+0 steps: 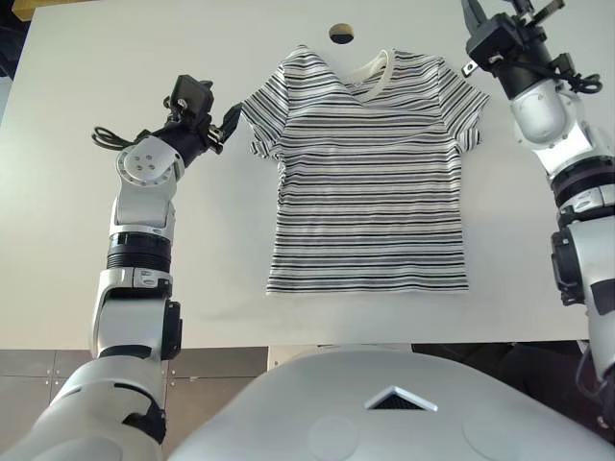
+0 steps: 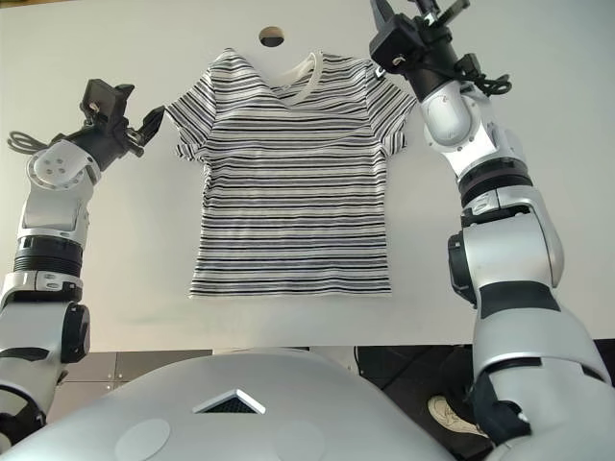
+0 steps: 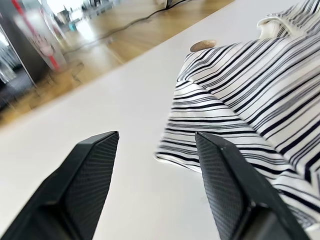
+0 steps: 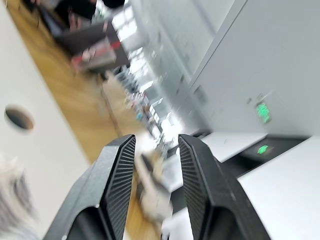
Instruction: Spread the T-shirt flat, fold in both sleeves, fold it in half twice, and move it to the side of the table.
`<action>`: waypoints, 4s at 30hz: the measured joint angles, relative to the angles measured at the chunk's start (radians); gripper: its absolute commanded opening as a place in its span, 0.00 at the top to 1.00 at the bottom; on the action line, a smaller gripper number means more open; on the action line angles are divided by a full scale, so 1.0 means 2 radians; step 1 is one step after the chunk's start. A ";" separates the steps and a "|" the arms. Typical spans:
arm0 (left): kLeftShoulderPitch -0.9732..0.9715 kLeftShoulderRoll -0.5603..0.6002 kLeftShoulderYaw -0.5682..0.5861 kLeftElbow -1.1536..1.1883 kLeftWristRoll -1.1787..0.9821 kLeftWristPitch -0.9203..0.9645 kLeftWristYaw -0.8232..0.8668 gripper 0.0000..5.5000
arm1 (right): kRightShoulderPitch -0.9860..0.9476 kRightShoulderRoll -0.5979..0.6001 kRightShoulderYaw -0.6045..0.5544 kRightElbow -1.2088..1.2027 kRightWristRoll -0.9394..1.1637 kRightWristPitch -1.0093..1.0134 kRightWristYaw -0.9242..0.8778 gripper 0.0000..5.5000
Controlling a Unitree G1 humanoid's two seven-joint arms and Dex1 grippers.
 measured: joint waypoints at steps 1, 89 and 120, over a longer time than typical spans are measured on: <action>-0.006 -0.007 0.007 0.013 -0.012 0.014 -0.006 0.48 | 0.000 0.000 0.000 -0.008 -0.005 -0.008 -0.006 0.71; 0.012 -0.157 -0.034 -0.133 -0.104 0.235 -0.036 0.81 | 0.042 0.003 -0.011 -0.015 -0.006 -0.023 0.007 0.71; 0.071 -0.152 -0.037 -0.302 -0.150 0.192 -0.107 0.43 | 0.063 0.044 -0.216 0.062 0.303 0.449 0.452 0.71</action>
